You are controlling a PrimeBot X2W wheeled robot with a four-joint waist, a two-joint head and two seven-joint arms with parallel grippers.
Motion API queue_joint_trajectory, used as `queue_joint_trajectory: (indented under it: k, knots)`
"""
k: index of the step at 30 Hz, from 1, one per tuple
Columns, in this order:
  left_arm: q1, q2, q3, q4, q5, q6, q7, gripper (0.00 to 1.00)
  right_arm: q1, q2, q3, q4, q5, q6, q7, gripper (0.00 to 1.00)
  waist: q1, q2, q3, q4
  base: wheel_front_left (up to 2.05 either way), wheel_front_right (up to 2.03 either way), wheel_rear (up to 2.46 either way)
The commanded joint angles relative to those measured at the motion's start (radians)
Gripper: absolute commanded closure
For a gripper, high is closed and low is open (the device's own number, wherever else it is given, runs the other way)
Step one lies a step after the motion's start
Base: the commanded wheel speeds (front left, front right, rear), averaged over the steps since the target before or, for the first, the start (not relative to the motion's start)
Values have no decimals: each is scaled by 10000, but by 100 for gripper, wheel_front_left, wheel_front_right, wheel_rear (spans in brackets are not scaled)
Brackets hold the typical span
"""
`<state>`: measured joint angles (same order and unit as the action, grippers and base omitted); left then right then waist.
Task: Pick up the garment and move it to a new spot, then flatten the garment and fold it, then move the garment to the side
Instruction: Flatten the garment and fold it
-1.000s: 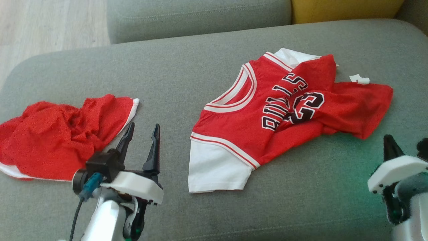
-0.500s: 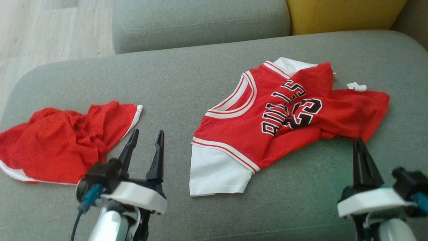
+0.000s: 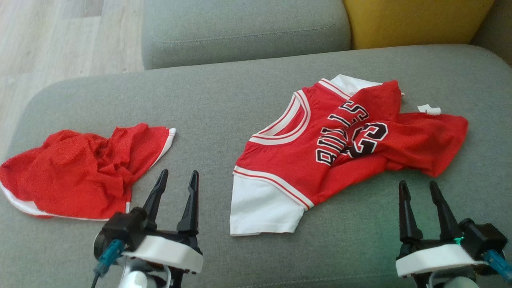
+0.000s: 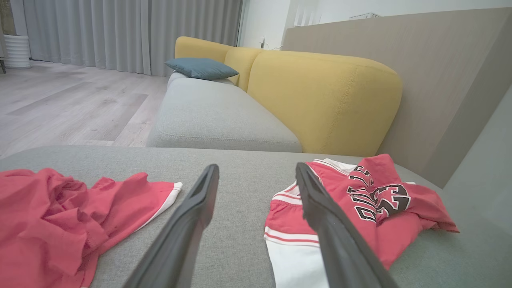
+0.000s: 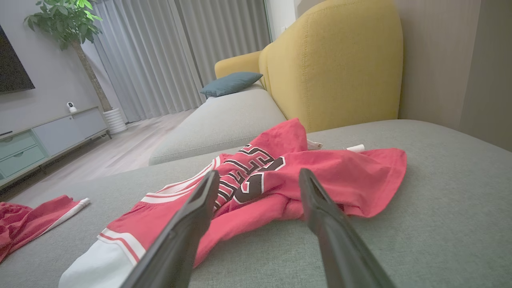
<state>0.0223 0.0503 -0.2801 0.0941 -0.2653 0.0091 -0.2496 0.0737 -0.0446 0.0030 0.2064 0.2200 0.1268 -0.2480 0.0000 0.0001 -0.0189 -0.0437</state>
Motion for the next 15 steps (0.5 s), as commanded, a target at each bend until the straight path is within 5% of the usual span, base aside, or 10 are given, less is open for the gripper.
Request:
queue_joint_trajectory:
  k: [1, 6, 15]
  knots:
    - [-349, 0, 264, -413, 92, 27, -122, 0, -395, -58, 172, -244, 2, 39, -123, 0, 0, -1, 62, 57, 0, 0, 0]
    - [-420, 0, 139, -290, 132, -11, -122, 0, -576, -58, -74, 236, 148, 39, -42, 0, 0, -1, 286, 244, 0, 0, 0]
    - [-934, -1, -136, 22, 217, -152, -122, 0, -2189, -57, -1019, 2448, 2330, 39, 914, 0, 0, -1, 1250, 748, 0, 0, 0]
